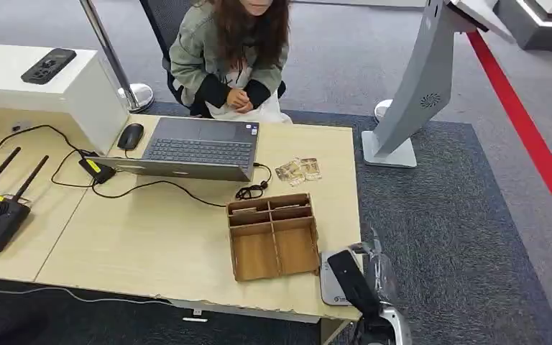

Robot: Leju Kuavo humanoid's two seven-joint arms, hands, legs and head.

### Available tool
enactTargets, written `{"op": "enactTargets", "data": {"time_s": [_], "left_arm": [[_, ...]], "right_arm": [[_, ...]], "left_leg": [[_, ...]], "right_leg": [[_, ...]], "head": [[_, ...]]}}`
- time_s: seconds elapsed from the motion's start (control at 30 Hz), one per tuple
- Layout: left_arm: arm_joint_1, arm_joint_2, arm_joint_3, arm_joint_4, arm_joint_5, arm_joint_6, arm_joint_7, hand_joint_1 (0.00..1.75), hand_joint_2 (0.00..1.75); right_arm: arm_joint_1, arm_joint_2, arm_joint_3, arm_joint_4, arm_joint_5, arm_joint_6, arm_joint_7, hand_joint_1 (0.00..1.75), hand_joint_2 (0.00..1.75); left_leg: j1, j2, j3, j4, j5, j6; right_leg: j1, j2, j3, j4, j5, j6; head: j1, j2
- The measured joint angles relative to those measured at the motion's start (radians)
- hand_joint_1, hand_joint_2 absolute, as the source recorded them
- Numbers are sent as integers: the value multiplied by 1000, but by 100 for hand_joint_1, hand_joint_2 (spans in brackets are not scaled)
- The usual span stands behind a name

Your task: Pass the card to the sensor for recognition and then transmit it.

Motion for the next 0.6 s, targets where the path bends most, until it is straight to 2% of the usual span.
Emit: {"op": "enactTargets", "data": {"time_s": [0.13, 0.3, 0.43, 0.6], "left_arm": [[0, 0, 0, 1, -11, -3, -4, 0, 175], [0, 3, -1, 2, -29, -21, -13, 0, 175], [-1, 6, -5, 2, -46, -34, -18, 0, 175], [-4, 8, -13, 3, -66, -43, -21, 0, 175]], "right_arm": [[-38, 0, -37, -88, 106, 42, 28, 175, 175], [-151, 2, -74, -213, 147, 164, 87, 175, 175], [-281, 18, -74, -253, 104, 227, 124, 175, 175], [-409, 52, -67, -227, 19, 214, 122, 175, 175]], "left_leg": [[0, 0, 0, 0, 0, 0], [0, 0, -2, 0, 2, 0], [0, 0, -2, 0, 3, 1], [0, 0, -4, 0, 5, 0]], "right_leg": [[0, 0, 0, 0, 0, 0], [0, 0, -1, 0, 2, -1], [0, 0, -1, 0, 2, 0], [0, 0, -3, 0, 4, 0]], "head": [[0, 0], [0, 0], [0, 0], [0, 0]]}}
